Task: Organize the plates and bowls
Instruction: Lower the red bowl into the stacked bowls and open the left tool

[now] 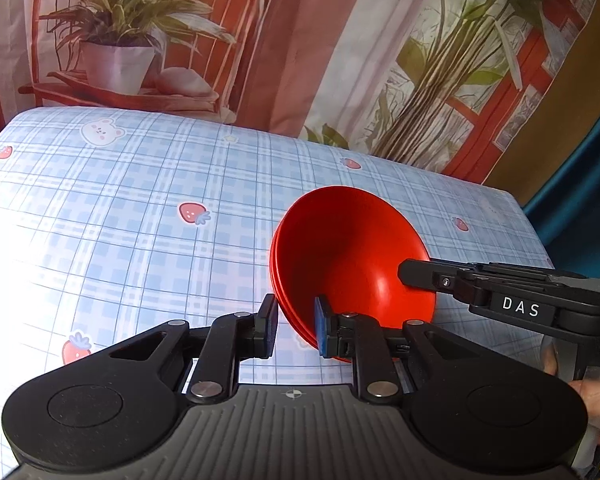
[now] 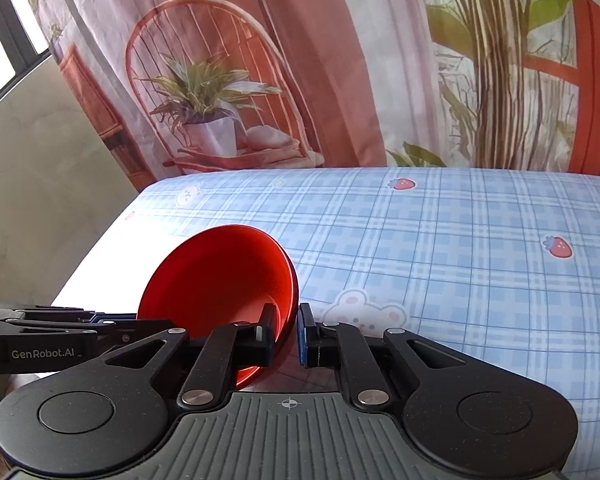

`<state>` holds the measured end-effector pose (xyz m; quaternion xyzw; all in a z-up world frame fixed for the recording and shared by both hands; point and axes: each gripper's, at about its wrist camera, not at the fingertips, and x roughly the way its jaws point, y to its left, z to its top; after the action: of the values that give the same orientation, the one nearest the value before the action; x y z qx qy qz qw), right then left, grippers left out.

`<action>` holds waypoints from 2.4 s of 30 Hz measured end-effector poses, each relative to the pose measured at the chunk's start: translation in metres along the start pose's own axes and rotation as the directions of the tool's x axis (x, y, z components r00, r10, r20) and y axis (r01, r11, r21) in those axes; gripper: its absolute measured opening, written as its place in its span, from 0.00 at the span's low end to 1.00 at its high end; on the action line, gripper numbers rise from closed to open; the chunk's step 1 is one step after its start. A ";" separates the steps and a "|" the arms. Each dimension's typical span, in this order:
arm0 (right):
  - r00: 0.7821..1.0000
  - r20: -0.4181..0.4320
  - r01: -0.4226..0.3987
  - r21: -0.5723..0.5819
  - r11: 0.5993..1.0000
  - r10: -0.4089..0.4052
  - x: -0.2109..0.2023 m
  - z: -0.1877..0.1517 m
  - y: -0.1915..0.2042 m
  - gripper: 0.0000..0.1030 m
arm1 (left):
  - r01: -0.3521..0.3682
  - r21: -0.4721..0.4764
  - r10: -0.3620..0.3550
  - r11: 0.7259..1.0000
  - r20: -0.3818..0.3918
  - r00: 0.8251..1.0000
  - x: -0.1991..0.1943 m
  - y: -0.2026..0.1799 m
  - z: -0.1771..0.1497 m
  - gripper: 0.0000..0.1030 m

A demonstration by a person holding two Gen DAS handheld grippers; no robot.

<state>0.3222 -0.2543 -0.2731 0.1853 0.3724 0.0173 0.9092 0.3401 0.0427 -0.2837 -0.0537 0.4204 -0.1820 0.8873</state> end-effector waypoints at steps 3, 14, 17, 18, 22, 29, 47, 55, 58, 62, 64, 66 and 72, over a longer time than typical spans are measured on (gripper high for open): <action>0.999 0.035 -0.004 -0.019 1.000 0.004 -0.022 0.006 0.005 0.10 | 0.000 0.025 0.000 1.000 0.026 1.000 -0.017 -0.012 0.005 0.20; 0.992 0.119 0.033 -0.025 0.999 -0.029 -0.125 -0.028 0.004 0.11 | 0.092 0.117 -0.100 0.989 0.062 0.993 -0.075 -0.073 -0.029 0.21; 0.992 0.120 0.051 -0.002 0.999 -0.050 -0.154 -0.052 -0.004 0.11 | 0.141 0.137 -0.146 0.981 0.028 0.989 -0.080 -0.090 -0.051 0.23; 0.991 0.123 0.060 0.005 0.998 -0.060 -0.163 -0.061 -0.006 0.11 | 0.160 0.144 -0.164 0.977 0.017 0.986 -0.082 -0.094 -0.060 0.23; 0.989 0.130 0.068 0.070 0.995 -0.076 -0.192 -0.100 -0.016 0.12 | 0.202 0.170 -0.200 0.965 -0.026 0.979 -0.084 -0.108 -0.088 0.23; 0.992 0.083 0.081 0.180 0.980 -0.097 -0.205 -0.156 -0.031 0.12 | 0.225 0.162 -0.209 0.961 -0.114 0.971 -0.073 -0.116 -0.127 0.23; 0.992 0.028 0.116 0.184 0.976 -0.123 -0.176 -0.173 -0.027 0.12 | 0.179 0.114 -0.165 0.977 -0.126 0.978 -0.052 -0.107 -0.140 0.23; 0.991 0.028 0.121 0.179 0.976 -0.128 -0.172 -0.174 -0.029 0.12 | 0.156 0.151 -0.142 0.976 -0.099 0.985 -0.056 -0.115 -0.142 0.23; 0.991 0.028 0.126 0.176 0.976 -0.133 -0.171 -0.174 -0.027 0.12 | 0.139 0.173 -0.125 0.975 -0.089 0.988 -0.057 -0.118 -0.142 0.23; 0.991 0.030 0.124 0.173 0.977 -0.131 -0.170 -0.174 -0.027 0.12 | 0.138 0.174 -0.125 0.975 -0.084 0.989 -0.056 -0.117 -0.140 0.23; 0.991 0.031 0.119 0.174 0.977 -0.127 -0.169 -0.174 -0.028 0.12 | 0.119 0.179 -0.107 0.977 -0.077 0.991 -0.057 -0.118 -0.140 0.23; 0.992 0.034 0.116 0.173 0.978 -0.124 -0.167 -0.172 -0.027 0.11 | 0.101 0.180 -0.089 0.978 -0.076 0.993 -0.055 -0.116 -0.139 0.25; 0.991 0.038 0.123 0.162 0.979 -0.131 -0.168 -0.171 -0.024 0.13 | 0.087 0.172 -0.076 0.981 -0.069 0.995 -0.057 -0.116 -0.138 0.26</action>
<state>0.0819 -0.2498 -0.2806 0.2335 0.3616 -0.0752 0.8995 0.1693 -0.0364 -0.3022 0.0126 0.4277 -0.2559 0.8668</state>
